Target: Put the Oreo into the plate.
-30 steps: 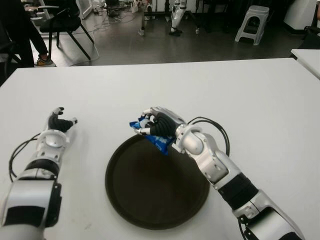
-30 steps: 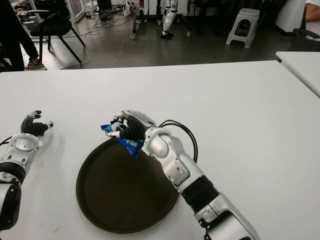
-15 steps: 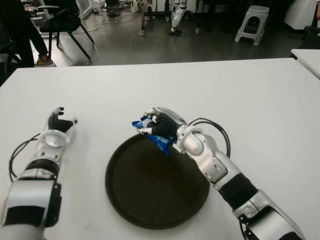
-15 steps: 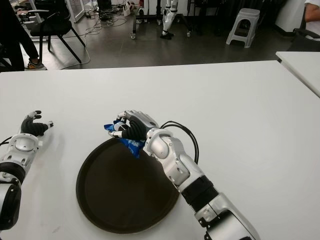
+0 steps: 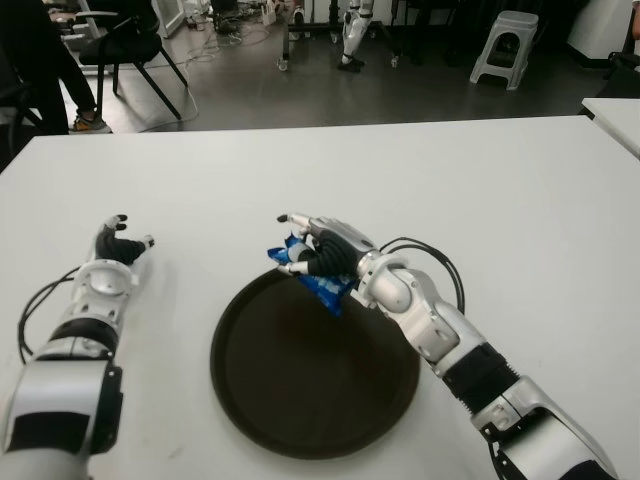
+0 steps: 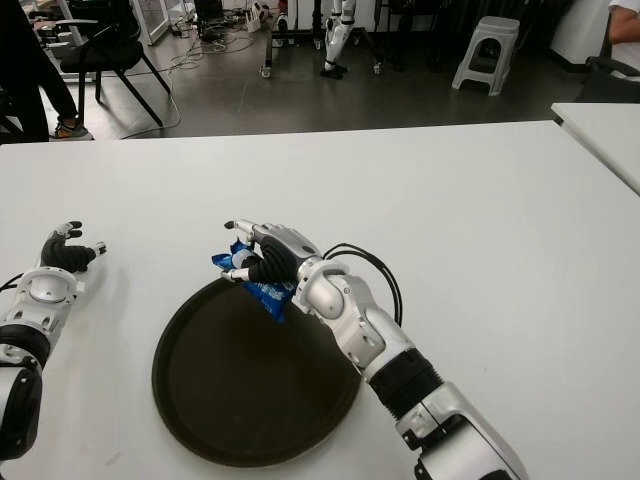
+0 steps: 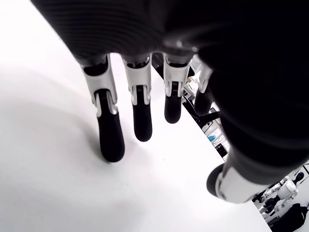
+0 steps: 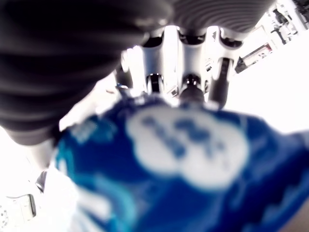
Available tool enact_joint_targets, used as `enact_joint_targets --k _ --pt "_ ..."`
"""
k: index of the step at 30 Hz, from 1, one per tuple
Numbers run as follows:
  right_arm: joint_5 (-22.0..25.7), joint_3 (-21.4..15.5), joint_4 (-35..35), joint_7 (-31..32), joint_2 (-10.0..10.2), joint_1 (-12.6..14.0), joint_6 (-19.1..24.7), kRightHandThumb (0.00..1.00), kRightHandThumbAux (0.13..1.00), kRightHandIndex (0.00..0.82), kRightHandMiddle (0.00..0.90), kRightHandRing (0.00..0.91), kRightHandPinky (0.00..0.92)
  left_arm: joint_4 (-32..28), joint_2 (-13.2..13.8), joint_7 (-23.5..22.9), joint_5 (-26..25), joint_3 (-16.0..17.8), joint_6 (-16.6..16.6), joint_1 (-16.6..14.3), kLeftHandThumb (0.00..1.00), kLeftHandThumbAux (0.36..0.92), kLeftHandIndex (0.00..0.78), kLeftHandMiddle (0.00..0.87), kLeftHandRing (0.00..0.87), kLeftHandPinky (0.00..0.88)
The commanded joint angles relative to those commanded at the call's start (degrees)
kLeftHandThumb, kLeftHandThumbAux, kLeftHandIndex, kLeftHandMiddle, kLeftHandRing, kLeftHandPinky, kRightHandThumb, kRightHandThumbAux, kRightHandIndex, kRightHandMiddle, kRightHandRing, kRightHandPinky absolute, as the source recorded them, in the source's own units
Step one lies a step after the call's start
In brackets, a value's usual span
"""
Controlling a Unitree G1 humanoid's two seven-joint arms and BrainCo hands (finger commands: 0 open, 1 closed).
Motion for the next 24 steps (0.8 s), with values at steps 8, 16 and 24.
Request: enact_joint_targets --k 8,16,24 --pt "1.9 -1.0 0.0 2.2 0.4 0.4 -0.1 0.153 0.696 0.0 0.073 0.12 0.213 -0.1 0.0 0.2 0.6 -0.6 0.2 0.1 0.253 0.72 0.044 0.14 0.182 0.203" --pt "2.8 -1.7 -0.1 3.2 0.5 0.6 -0.3 0.19 0.713 0.0 0.091 0.141 0.24 -0.1 0.0 0.1 0.7 -0.8 -0.1 0.2 0.259 0.724 0.04 0.145 0.193 0.226" --pt "2.8 -1.8 -0.5 3.9 0.3 0.8 -0.1 0.194 0.722 0.0 0.088 0.15 0.26 -0.3 0.0 0.2 0.5 -0.8 -0.7 0.4 0.251 0.723 0.027 0.128 0.172 0.189"
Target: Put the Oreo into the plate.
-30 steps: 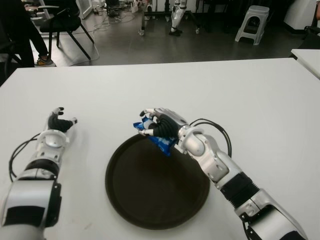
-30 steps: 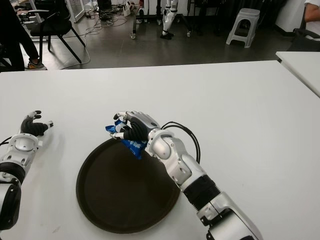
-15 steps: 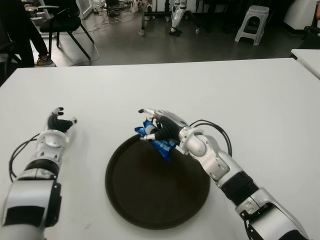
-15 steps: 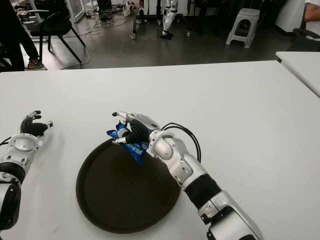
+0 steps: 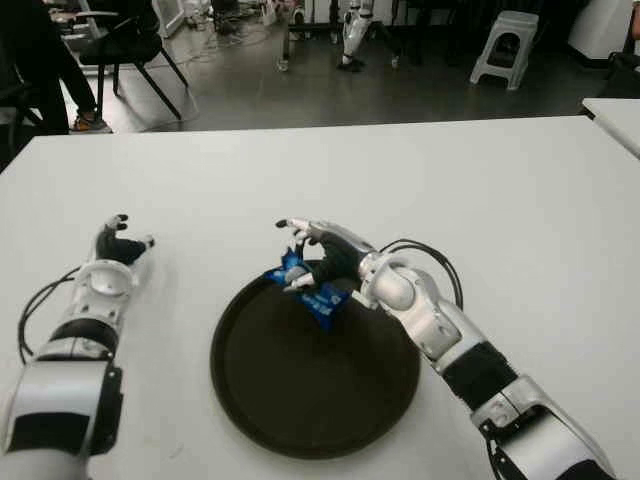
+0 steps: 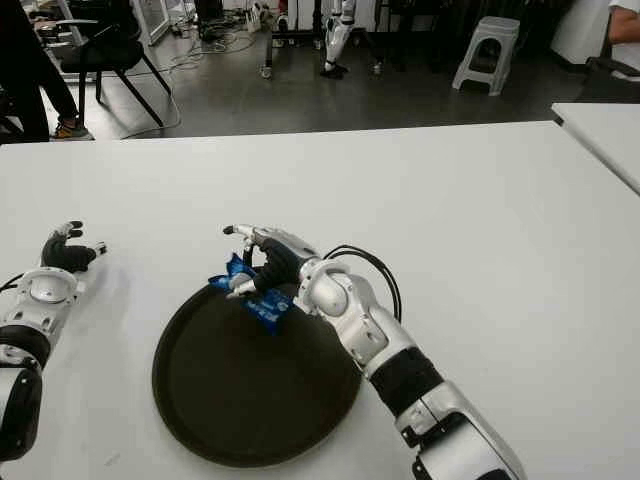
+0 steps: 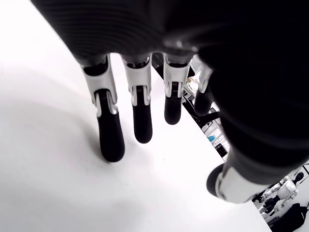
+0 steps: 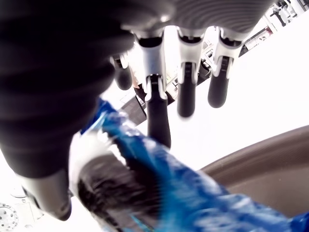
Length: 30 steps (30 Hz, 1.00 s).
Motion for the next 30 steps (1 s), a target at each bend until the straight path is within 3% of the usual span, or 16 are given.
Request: enact_joint_targets --k 7,16,30 --pt "-0.3 0.4 0.6 1.2 -0.7 -0.1 -0.5 0.225 0.722 0.0 0.076 0.118 0.203 -0.1 0.0 -0.2 -0.1 0.0 0.1 0.0 0.236 0.719 0.023 0.128 0.177 0.198" --pt "-0.4 0.4 0.9 2.4 -0.8 -0.5 0.4 0.228 0.724 0.0 0.093 0.129 0.2 -0.2 0.0 -0.1 0.2 -0.3 0.5 -0.1 0.215 0.73 0.016 0.119 0.17 0.193" --pt "-0.5 0.0 2.2 1.7 -0.5 -1.1 0.5 0.229 0.727 0.001 0.077 0.099 0.147 0.0 0.1 -0.2 0.4 -0.5 0.8 -0.4 0.258 0.723 0.033 0.137 0.189 0.217"
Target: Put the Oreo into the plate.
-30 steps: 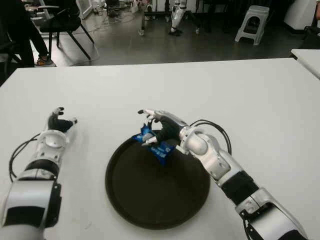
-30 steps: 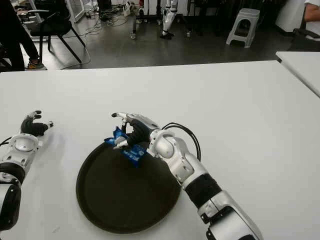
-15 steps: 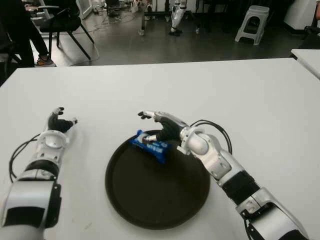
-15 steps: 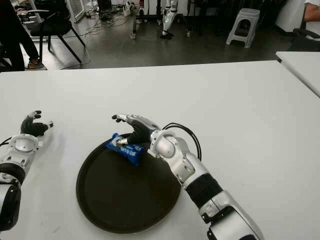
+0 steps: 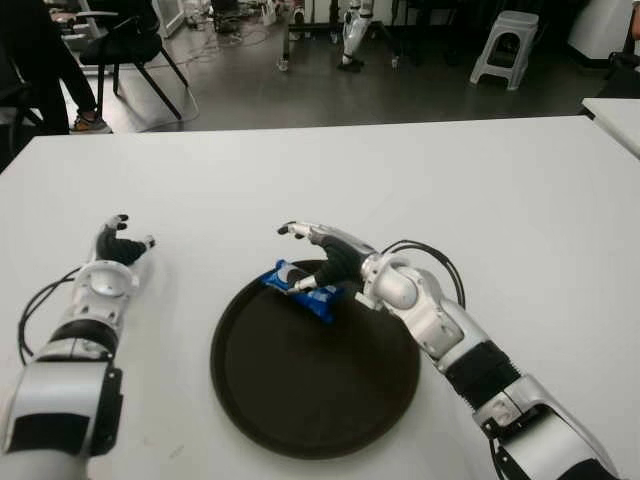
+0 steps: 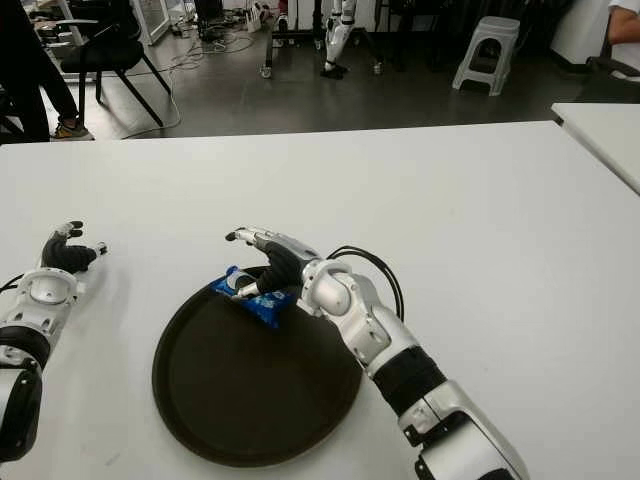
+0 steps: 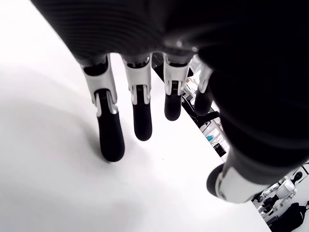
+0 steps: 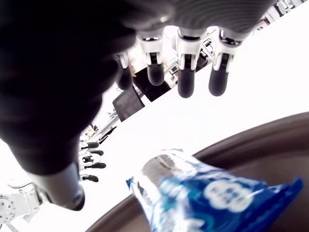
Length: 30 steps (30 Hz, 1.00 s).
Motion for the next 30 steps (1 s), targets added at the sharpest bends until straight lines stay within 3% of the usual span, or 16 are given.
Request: enact_joint_targets --k 14,22,30 --pt "0.2 -0.9 0.5 -1.5 0.2 0.1 -0.4 0.268 0.736 0.007 0.079 0.093 0.14 0.1 0.1 0.3 0.5 -0.5 0.4 0.0 0.236 0.724 0.031 0.127 0.171 0.19" --pt "0.5 -4.6 2.1 -2.5 -3.5 -2.1 -1.9 0.244 0.709 0.0 0.045 0.08 0.132 0.1 0.1 0.4 0.6 -0.8 0.3 0.0 0.233 0.72 0.031 0.122 0.171 0.204" --pt "-2.0 -7.8 8.3 -12.5 -5.4 -5.3 -2.3 0.249 0.672 0.0 0.034 0.054 0.088 0.1 0.0 0.4 -0.1 -0.2 -0.1 0.1 0.274 0.732 0.039 0.128 0.172 0.202"
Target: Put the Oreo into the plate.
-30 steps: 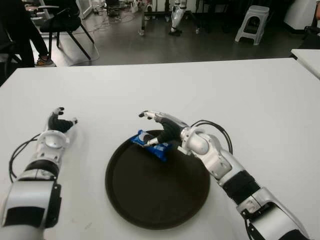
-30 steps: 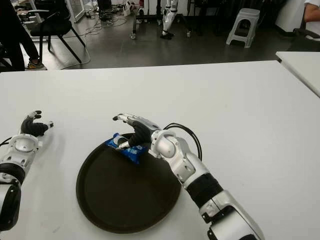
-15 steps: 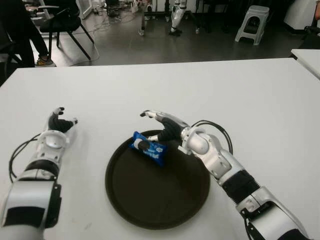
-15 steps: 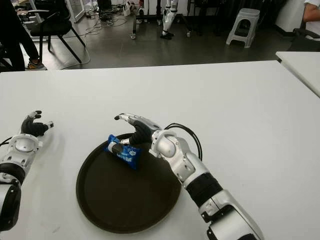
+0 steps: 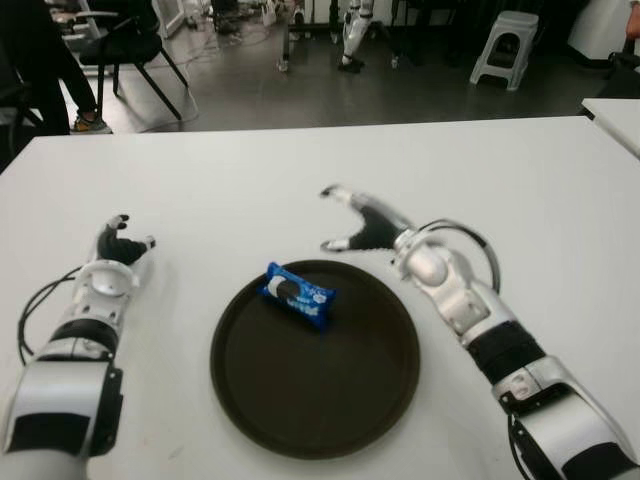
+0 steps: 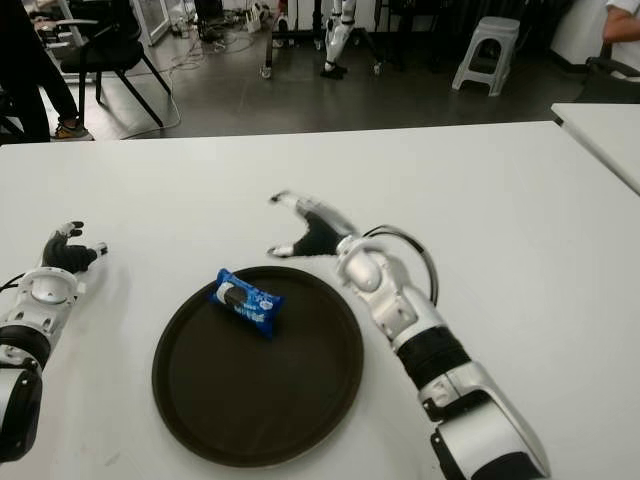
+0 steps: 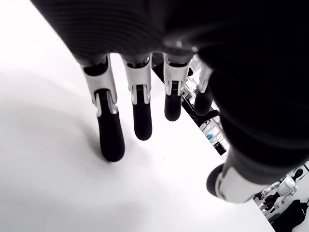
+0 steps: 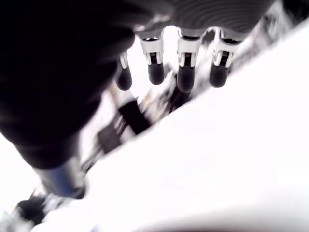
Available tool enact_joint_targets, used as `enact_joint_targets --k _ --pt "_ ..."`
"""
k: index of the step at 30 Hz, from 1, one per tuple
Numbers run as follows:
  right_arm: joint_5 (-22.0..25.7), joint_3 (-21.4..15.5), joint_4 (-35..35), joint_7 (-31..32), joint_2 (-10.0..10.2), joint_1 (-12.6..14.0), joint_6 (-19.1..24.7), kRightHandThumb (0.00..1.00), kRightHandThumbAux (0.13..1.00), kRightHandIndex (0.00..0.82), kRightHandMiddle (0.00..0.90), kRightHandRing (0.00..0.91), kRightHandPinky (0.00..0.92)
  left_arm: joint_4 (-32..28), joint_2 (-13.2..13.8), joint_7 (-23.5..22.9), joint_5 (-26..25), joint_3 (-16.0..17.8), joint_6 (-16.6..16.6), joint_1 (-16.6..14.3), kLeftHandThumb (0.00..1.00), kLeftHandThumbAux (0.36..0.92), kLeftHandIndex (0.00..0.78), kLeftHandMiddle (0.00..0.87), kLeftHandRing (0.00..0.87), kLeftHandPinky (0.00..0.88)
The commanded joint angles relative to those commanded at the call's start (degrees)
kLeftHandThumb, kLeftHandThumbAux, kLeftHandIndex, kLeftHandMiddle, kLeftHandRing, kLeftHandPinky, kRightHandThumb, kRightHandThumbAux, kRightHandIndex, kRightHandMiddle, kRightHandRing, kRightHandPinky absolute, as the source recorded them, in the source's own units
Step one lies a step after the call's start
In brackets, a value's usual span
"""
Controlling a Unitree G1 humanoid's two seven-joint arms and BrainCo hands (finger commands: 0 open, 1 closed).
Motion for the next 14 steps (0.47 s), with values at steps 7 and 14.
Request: enact_joint_targets --k 7,14 --pt "-0.9 -2.1 0.8 -5.4 -1.4 -1.2 2.1 0.224 0.651 0.0 0.008 0.018 0.055 0.0 0.0 -0.5 -0.3 0.4 -0.1 0.0 0.276 0.743 0.049 0.135 0.177 0.202" --pt "0.2 -5.3 0.8 -9.2 -2.8 -0.8 2.9 0.216 0.647 0.0 0.0 0.001 0.027 0.0 0.0 -0.8 -0.6 0.9 -0.3 0.1 0.291 0.732 0.036 0.133 0.171 0.185"
